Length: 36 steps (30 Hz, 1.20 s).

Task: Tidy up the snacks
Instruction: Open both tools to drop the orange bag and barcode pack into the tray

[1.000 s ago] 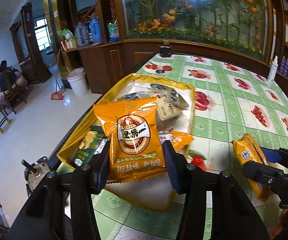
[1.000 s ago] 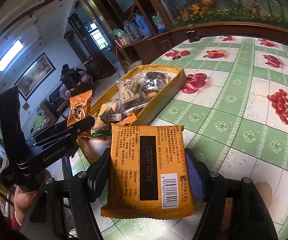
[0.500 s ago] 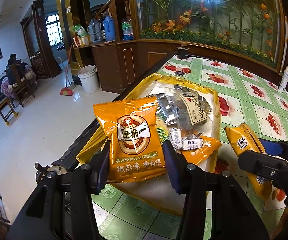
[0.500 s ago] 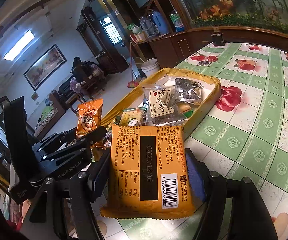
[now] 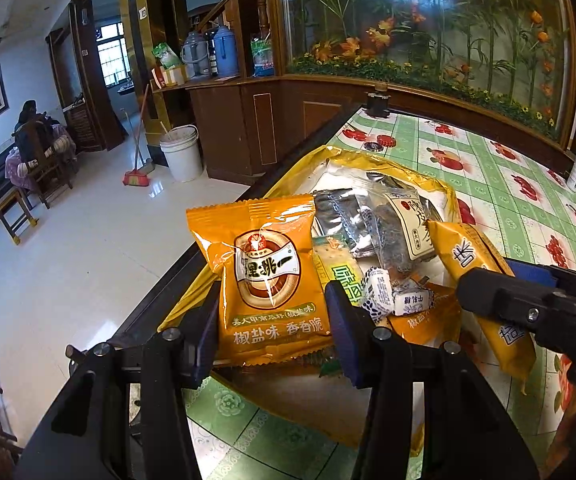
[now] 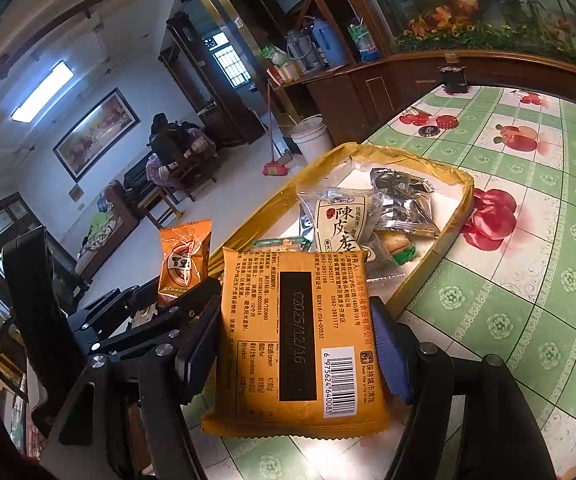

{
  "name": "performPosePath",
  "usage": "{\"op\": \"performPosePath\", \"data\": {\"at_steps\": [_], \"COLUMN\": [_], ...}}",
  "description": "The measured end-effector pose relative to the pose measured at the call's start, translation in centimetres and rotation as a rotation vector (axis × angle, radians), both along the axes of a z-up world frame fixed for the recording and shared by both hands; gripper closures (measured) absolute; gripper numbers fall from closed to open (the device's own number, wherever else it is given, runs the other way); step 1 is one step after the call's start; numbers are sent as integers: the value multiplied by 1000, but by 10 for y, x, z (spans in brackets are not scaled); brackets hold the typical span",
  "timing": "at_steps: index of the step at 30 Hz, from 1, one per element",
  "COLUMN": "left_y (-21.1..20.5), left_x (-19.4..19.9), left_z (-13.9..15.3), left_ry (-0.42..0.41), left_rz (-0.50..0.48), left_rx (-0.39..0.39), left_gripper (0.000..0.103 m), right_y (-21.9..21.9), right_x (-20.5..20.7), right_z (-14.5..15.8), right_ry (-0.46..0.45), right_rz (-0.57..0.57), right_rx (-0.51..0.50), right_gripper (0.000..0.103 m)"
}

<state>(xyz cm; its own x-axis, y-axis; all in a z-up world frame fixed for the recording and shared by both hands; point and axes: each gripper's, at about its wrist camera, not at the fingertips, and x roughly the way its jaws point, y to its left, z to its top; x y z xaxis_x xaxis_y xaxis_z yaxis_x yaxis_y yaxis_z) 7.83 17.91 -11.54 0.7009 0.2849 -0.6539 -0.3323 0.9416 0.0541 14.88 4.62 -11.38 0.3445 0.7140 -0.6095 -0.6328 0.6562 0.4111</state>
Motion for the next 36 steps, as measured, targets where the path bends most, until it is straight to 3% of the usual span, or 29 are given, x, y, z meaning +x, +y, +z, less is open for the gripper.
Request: {"op": "performPosePath", "data": {"at_steps": [25,28,30,36], "left_y": [14,14,13,10], "left_x": [30,34,36,21], "left_z": [-15,-17,-19,-7], "left_ry": [38,62,83,44], "left_rz": [6,23,36,42], "left_rx": [-9,1,19,28], "left_gripper": [54,46,29,25], "right_y": [31,33,34,20], "right_x": [33,34,34,24], "right_z": [-9,-9,-9,-2], "right_ry": [-19,-23,-25,-20], "right_rz": [-23,-24,-29,-43], "right_rx": [-17,-27,-46,-30], "right_gripper": [32,31,30,23]}}
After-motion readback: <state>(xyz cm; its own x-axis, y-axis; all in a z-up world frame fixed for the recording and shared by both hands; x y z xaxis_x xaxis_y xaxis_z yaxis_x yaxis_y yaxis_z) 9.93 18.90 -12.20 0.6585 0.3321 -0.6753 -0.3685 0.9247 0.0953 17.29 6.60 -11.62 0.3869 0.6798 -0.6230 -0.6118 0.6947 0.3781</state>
